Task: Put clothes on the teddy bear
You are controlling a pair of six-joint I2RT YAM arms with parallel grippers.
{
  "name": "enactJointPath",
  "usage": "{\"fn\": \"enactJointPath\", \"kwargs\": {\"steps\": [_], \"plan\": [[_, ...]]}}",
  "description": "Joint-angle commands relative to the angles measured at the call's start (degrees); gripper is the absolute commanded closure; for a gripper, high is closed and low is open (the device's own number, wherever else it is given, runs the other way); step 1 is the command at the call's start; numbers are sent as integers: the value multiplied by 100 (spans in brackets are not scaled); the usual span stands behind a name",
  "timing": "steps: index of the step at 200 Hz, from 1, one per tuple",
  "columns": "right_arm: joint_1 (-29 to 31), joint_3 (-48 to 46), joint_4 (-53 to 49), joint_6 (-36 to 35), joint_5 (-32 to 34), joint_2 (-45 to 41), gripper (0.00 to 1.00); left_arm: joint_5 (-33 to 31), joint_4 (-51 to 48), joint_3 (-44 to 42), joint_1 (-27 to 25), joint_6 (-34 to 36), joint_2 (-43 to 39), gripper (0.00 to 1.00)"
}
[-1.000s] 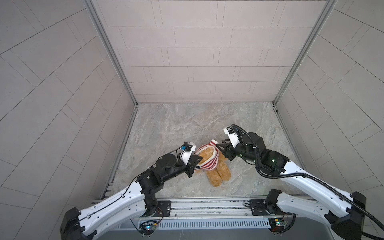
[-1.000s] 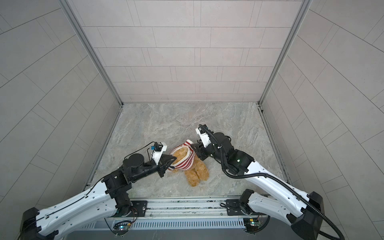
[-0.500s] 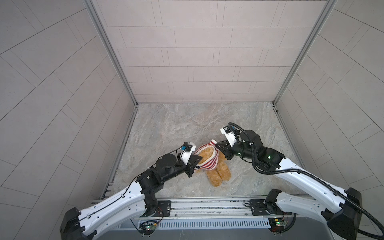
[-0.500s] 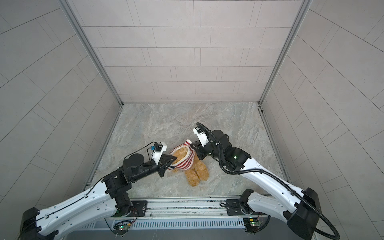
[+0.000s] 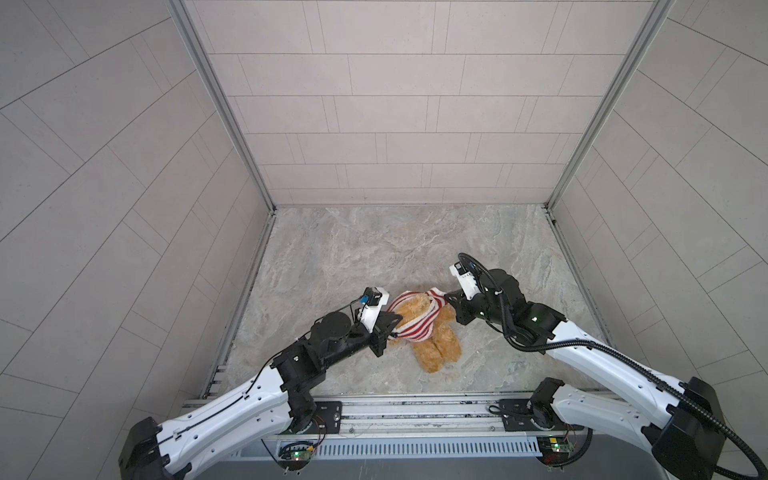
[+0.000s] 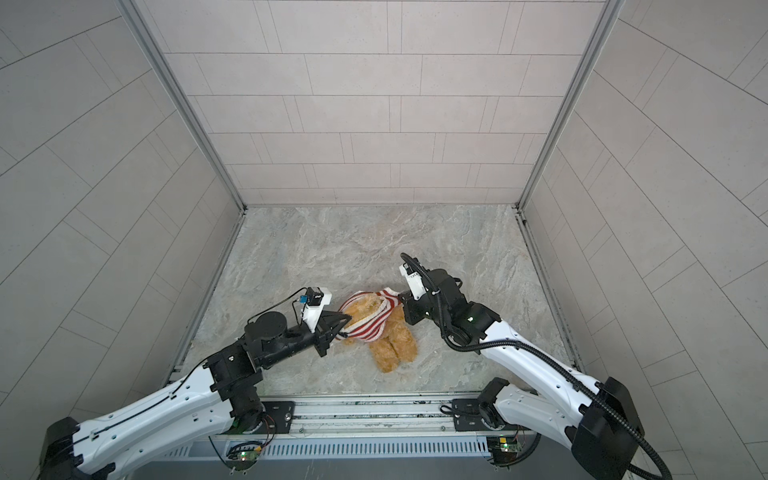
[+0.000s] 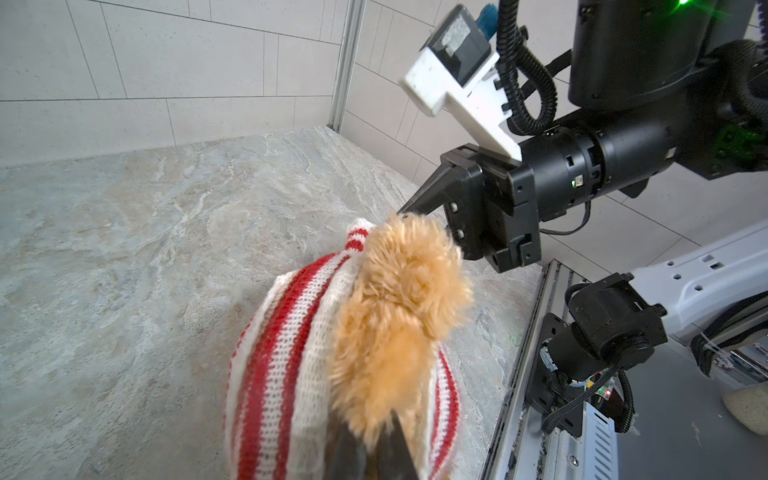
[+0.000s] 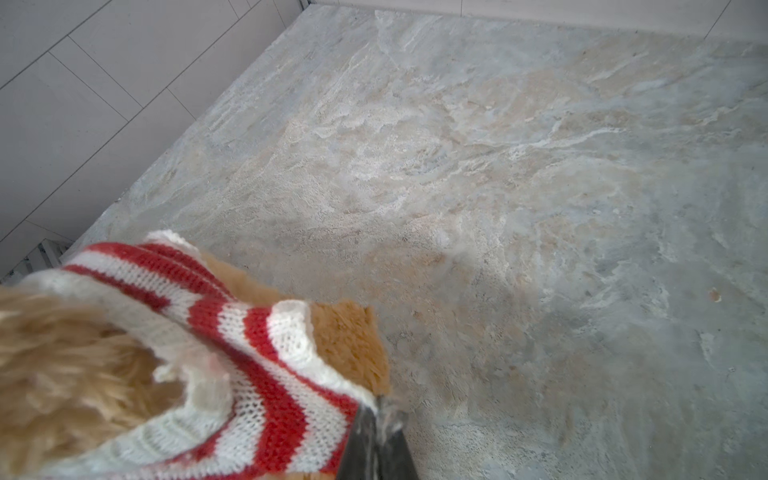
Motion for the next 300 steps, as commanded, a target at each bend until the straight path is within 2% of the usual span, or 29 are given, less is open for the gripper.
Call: {"fn": "enactJointPath", "kwargs": {"steps": [1,39,56,77,94,109,133,148,187,230,300], "plan": [[-107,-121,-234,-43,386,69,100,-228,277,-29,-30,-103,-192,100],[200,-269,145,-31,-152,-331,100,-491,264,6,-24,-443,-99,100],[610,-171,193,-94,99,-688,82,-606,374,33,-31,-758,-26,100],[878,-66,153,-70,299,-889,67,-824,385,161,-2,-1131,111,100],[1035,-231,456,112,306,-959,59,-1013,29,384,146,-1294,277,100],[1290,-415,764,274,397,-858,55,-923,-236,525,471,-1502,418,100],[1682,-774,1586,702,386,-319,53,-397,-159,382,1184,-2243,551,100],[1861,-933,2262,976,332,130,53,-233,-73,271,1395,-2590,592,100],[2004,-1142,3862,1451,304,1255,49,-374,-233,162,1428,-2918,628,100],[1873,-1048,4626,1626,552,1966,48,-405,-126,-36,1437,-3159,637,100],[1529,-921,5561,2143,165,2672,51,-209,177,-130,1446,-3338,688,100]]}}
